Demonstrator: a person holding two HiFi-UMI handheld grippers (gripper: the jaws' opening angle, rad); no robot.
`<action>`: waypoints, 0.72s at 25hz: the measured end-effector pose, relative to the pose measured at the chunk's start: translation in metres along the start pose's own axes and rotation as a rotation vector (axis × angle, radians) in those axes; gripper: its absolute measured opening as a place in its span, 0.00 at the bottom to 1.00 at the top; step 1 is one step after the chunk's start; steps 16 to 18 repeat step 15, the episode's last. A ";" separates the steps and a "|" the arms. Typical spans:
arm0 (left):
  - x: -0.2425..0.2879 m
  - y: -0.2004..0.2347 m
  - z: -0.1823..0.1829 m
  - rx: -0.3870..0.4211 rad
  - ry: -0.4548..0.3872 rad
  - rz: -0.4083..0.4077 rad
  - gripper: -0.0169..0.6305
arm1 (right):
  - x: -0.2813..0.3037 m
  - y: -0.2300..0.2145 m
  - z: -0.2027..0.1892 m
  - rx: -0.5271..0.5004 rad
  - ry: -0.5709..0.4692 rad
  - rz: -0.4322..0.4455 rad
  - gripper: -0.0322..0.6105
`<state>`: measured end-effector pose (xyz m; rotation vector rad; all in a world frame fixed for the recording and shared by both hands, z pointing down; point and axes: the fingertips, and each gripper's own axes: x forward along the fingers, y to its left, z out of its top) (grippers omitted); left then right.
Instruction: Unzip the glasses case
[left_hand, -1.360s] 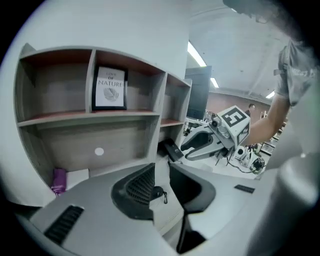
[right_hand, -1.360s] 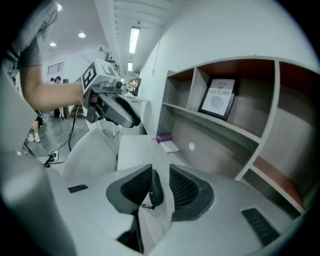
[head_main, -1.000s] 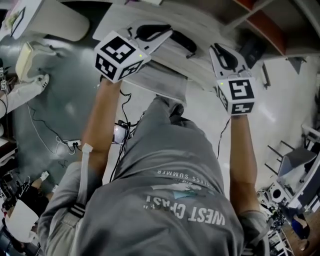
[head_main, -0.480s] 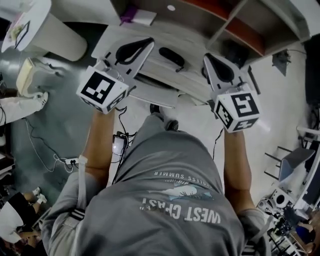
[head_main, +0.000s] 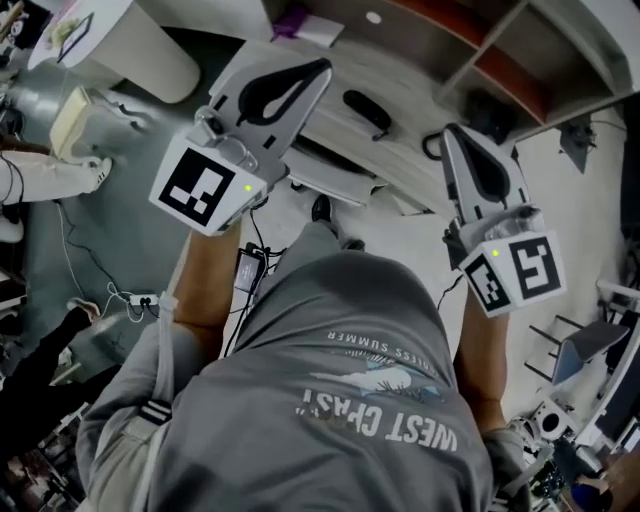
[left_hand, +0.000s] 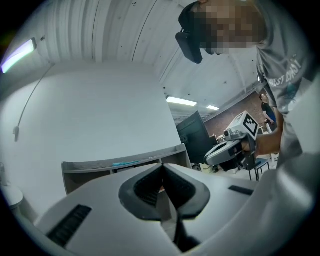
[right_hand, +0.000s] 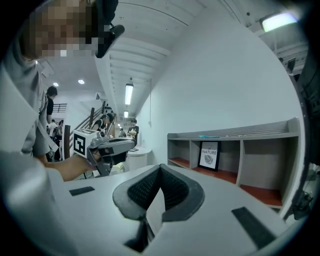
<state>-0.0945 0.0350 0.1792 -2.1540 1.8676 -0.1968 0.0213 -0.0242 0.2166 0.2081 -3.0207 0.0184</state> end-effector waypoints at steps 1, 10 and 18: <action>-0.003 0.002 0.000 0.003 0.002 0.002 0.03 | 0.001 0.004 0.002 -0.001 -0.002 0.004 0.06; -0.013 -0.014 0.007 0.014 0.004 0.039 0.03 | -0.018 0.014 0.007 -0.021 -0.019 0.039 0.06; -0.015 -0.030 0.015 0.015 0.001 0.060 0.03 | -0.035 0.015 0.008 -0.027 -0.019 0.060 0.06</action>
